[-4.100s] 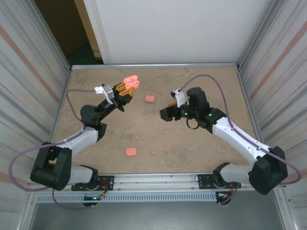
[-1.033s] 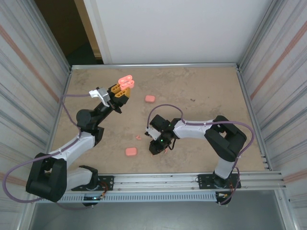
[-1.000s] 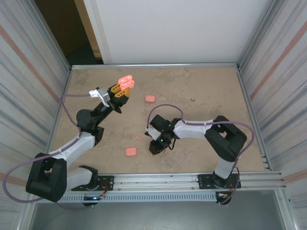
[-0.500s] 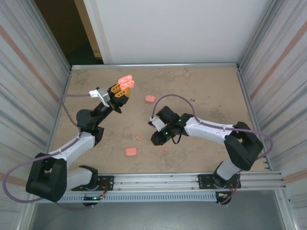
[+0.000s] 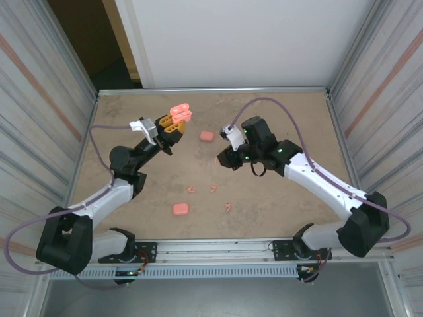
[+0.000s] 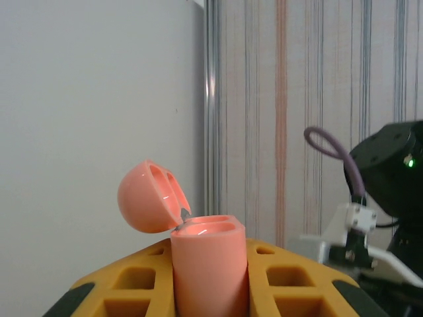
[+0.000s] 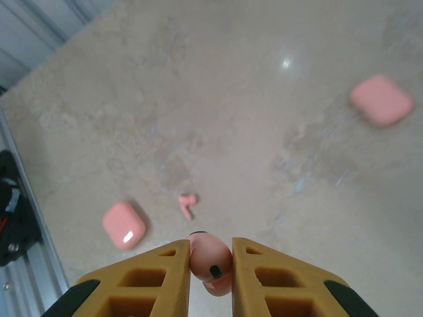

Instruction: Insert wireless bluetooth earbuds into charging case

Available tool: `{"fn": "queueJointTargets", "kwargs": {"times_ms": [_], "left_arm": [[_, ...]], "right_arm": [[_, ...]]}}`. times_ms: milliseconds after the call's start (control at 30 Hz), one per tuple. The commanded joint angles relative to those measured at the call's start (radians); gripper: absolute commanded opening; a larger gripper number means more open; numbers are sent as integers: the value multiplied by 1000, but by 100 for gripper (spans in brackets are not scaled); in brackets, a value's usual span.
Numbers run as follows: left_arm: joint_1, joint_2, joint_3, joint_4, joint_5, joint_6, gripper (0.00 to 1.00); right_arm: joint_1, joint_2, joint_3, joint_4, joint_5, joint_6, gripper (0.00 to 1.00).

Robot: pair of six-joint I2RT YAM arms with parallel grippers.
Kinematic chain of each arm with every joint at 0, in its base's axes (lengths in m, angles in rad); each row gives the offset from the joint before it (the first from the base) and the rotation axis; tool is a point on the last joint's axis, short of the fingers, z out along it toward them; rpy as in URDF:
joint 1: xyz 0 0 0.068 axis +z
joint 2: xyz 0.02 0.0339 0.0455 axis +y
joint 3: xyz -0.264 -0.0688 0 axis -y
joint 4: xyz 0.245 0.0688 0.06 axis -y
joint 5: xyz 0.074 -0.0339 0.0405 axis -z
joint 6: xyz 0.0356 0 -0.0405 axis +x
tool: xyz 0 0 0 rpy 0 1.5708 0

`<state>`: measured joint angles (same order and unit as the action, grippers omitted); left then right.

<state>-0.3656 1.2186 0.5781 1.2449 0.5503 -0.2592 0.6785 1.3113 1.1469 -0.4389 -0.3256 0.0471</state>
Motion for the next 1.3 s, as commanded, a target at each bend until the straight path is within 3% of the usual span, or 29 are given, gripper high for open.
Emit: {"fn": "queueJointTargets", "kwargs": {"times_ms": [0,600,1267], "left_arm": [[-14,18,44,2,11,32,0],[-52,111,109,-3,30,38,0],[-70,182,153,24,57,19,0]], "right_arm": [[-7,-47,55,-16,50,-79,22],[-12,-60,239,160,94,-191,22],[44,100,417,219,66,-239,22]]}}
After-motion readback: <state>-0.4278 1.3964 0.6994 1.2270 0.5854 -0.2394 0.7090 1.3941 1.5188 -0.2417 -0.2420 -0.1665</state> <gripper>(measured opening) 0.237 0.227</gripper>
